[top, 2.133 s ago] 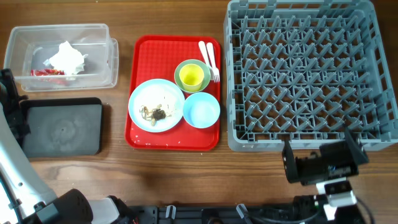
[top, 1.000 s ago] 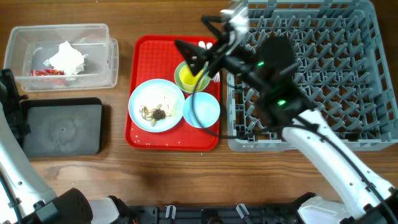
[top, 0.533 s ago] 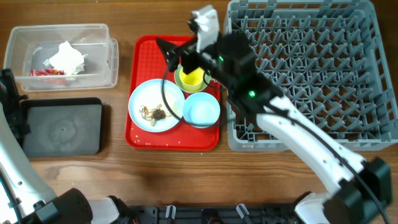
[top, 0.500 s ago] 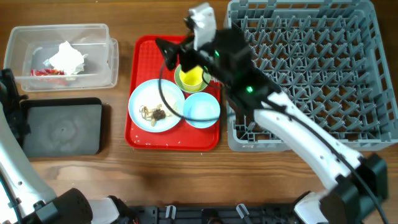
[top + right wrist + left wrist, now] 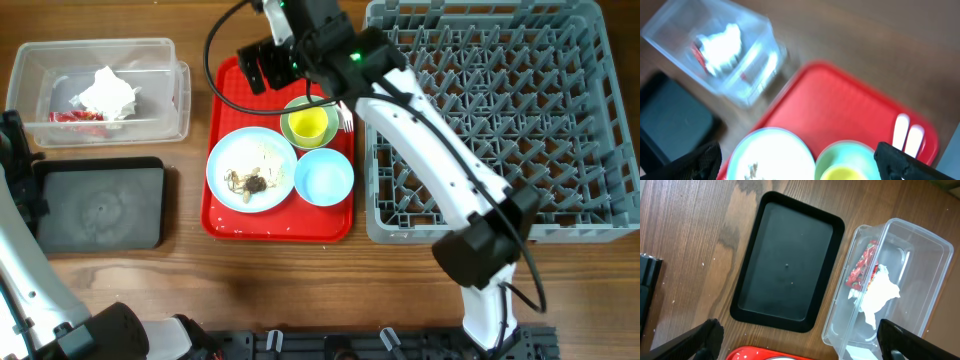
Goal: Sort waste into correct bins and load items into the dishwasher rack
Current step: 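Swing the right gripper over the red tray toward the yellow cup, then lower the right gripper into the yellow cup and grip its rim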
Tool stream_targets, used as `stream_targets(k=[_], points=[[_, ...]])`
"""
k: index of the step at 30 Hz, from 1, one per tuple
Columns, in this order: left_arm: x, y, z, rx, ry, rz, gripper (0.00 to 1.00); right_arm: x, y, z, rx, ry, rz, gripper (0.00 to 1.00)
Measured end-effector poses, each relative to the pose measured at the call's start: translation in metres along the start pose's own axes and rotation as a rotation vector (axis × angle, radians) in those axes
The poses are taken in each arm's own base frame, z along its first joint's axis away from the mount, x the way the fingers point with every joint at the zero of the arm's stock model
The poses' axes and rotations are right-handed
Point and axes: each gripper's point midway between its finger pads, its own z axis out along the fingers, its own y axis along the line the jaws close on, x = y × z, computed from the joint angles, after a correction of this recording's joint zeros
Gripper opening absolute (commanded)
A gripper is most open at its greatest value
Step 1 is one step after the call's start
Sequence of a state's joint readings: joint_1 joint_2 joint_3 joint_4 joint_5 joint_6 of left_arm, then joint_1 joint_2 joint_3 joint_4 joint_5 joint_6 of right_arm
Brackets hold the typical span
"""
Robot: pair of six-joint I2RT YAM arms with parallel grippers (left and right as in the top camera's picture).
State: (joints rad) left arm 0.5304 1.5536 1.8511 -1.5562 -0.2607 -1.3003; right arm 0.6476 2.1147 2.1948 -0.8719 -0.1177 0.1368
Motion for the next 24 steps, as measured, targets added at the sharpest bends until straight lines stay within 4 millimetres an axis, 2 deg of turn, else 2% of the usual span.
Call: stream_targets(k=[4, 6, 7, 9, 13, 16, 20, 24], points=[[0.000, 0.000, 0.000, 0.000, 0.000, 0.000, 1.00, 0.037, -0.007, 0.027, 0.017, 0.137, 0.023, 1.00], [0.000, 0.000, 0.000, 0.000, 0.000, 0.000, 1.00, 0.048, -0.006, 0.035, 0.006, 0.175, 0.028, 0.98], [0.000, 0.000, 0.000, 0.000, 0.000, 0.000, 1.00, 0.050, -0.004, 0.037, -0.005, 0.184, 0.030, 0.89], [0.000, 0.000, 0.000, 0.000, 0.000, 0.000, 1.00, 0.054, 0.003, 0.038, -0.045, 0.199, 0.036, 0.79], [0.000, 0.000, 0.000, 0.000, 0.000, 0.000, 1.00, 0.062, 0.010, 0.036, -0.070, 0.234, 0.061, 0.77], [0.000, 0.000, 0.000, 0.000, 0.000, 0.000, 1.00, 0.070, 0.000, 0.037, -0.004, 0.260, 0.119, 0.75], [0.000, 0.000, 0.000, 0.000, 0.000, 0.000, 1.00, 0.087, -0.011, 0.044, 0.065, 0.298, 0.194, 0.60], [0.000, 0.000, 0.000, 0.000, 0.000, 0.000, 1.00, 0.100, -0.015, 0.049, 0.101, 0.325, 0.271, 0.54]])
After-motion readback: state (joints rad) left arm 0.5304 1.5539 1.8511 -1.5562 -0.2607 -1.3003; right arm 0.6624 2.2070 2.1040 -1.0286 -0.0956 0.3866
